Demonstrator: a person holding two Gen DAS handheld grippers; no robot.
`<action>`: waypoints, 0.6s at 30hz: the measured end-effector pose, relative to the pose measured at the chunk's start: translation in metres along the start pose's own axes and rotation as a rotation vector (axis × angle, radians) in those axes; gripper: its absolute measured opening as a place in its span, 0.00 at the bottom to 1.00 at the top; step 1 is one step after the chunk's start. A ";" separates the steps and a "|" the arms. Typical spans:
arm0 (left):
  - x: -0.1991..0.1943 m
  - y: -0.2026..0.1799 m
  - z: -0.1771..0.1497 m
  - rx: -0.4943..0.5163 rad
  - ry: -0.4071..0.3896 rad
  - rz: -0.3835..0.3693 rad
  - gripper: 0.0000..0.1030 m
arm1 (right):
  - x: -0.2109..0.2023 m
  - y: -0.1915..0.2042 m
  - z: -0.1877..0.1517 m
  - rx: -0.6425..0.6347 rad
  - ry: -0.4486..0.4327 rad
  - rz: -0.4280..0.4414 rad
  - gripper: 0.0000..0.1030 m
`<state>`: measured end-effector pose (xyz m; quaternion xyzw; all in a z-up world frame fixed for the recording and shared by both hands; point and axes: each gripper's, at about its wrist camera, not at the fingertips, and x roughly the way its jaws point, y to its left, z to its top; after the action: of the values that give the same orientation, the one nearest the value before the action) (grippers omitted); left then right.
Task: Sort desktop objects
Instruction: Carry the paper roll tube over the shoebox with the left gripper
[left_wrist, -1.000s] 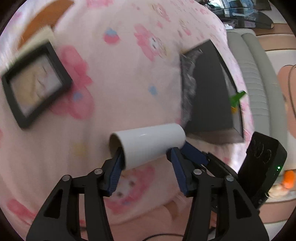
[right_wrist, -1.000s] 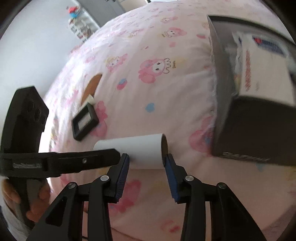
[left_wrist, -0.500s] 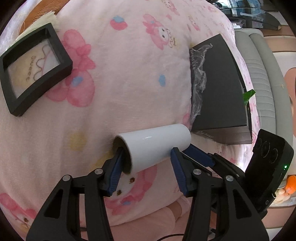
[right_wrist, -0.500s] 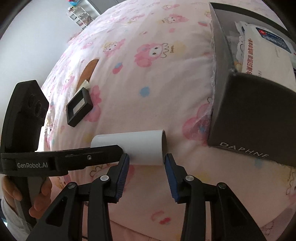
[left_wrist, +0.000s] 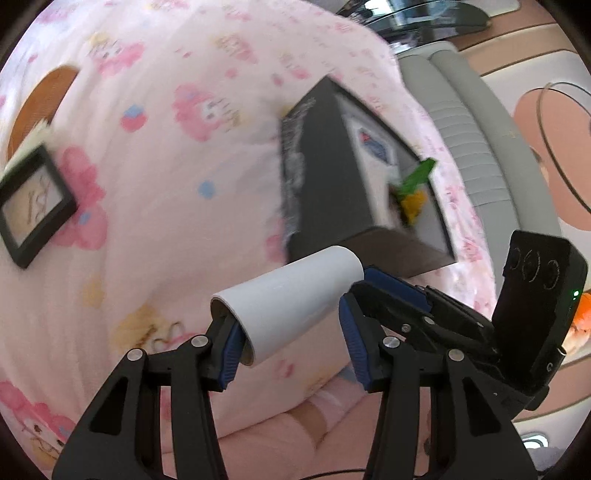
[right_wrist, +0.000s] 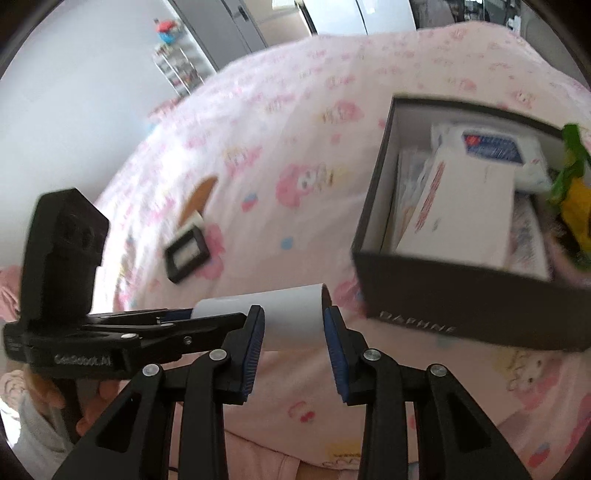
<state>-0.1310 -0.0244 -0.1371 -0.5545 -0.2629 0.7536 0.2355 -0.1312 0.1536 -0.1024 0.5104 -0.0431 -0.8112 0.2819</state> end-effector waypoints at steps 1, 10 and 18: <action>-0.002 -0.007 0.002 0.006 -0.010 -0.009 0.47 | -0.009 -0.002 0.001 0.001 -0.018 0.010 0.30; -0.002 -0.088 0.027 0.127 -0.067 -0.057 0.47 | -0.063 -0.037 0.010 0.037 -0.119 -0.001 0.30; 0.029 -0.140 0.040 0.207 -0.037 -0.071 0.47 | -0.094 -0.082 0.018 0.135 -0.199 -0.010 0.30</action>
<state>-0.1688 0.0942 -0.0559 -0.5036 -0.2075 0.7780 0.3132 -0.1506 0.2654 -0.0480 0.4455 -0.1230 -0.8544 0.2374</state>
